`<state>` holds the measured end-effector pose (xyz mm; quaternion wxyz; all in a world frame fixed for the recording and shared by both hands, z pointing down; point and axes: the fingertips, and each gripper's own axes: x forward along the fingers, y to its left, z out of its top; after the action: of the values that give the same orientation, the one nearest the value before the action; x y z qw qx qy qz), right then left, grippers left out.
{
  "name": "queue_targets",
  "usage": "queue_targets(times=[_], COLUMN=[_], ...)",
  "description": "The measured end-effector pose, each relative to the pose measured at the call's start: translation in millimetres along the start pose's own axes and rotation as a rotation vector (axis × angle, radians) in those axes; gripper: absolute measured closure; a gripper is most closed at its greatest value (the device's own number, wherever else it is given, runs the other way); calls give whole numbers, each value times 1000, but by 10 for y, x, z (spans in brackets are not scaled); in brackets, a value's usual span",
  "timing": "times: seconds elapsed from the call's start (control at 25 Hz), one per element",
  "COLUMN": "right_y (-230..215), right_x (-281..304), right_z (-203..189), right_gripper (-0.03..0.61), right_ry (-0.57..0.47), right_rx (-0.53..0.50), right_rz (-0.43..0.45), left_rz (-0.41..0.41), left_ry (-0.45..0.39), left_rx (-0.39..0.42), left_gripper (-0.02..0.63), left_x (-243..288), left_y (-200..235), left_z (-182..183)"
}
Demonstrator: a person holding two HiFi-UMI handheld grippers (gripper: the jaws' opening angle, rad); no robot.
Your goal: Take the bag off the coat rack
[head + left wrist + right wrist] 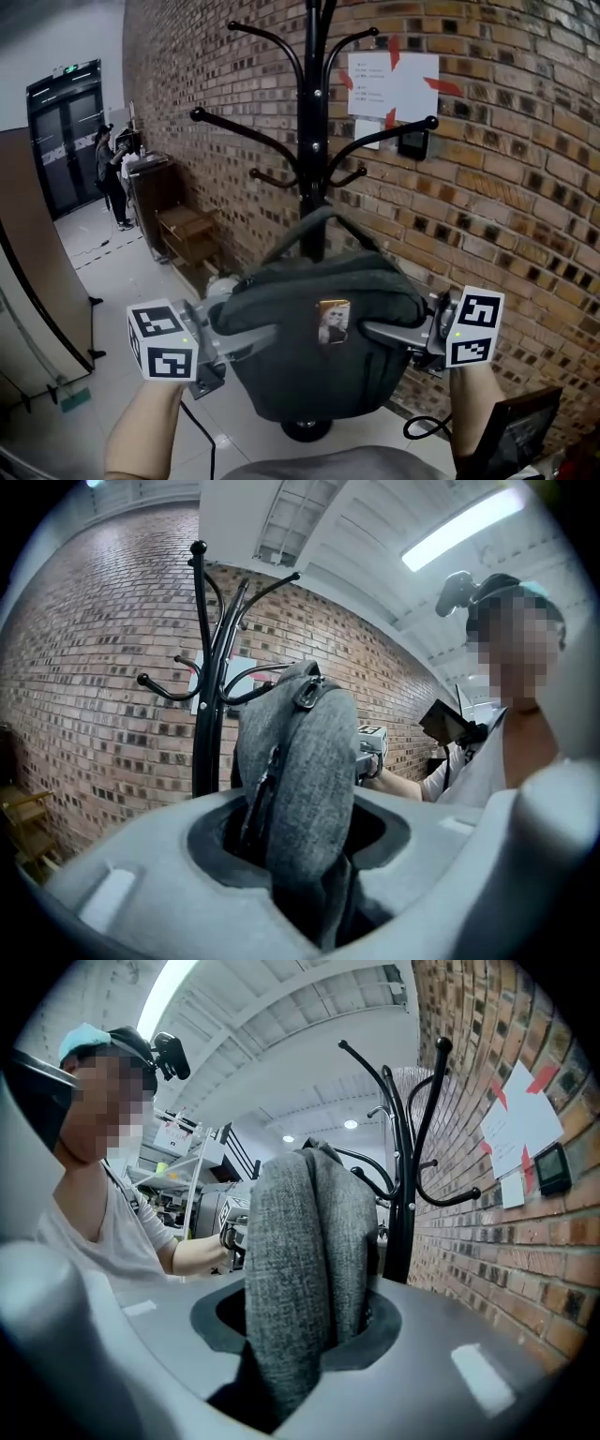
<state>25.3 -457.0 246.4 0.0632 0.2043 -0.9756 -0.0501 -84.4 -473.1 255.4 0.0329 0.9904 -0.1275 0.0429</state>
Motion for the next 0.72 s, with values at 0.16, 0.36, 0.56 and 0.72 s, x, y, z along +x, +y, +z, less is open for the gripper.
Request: queue_targets(times=[0.16,0.36,0.56,0.72], right_y=[442,1005,1463,1791], right_x=[-54,-63,-149,-303], right_z=[-202,-488,-625,-683], right_gripper=[428,425,422,419], right_ry=[15,43,38,36], right_rx=[39,107,148,162], right_rz=[1,23,57,74], left_rz=[-9,-3,23,28], left_ry=[10,23,42,49], left_rx=[-34,-93,-123,-145], left_gripper=[419,419,419,417], left_x=[-168,-428,-613,-684], left_y=[-358,-785,-1198,-1548], left_z=[-280,-697,-902,-1003])
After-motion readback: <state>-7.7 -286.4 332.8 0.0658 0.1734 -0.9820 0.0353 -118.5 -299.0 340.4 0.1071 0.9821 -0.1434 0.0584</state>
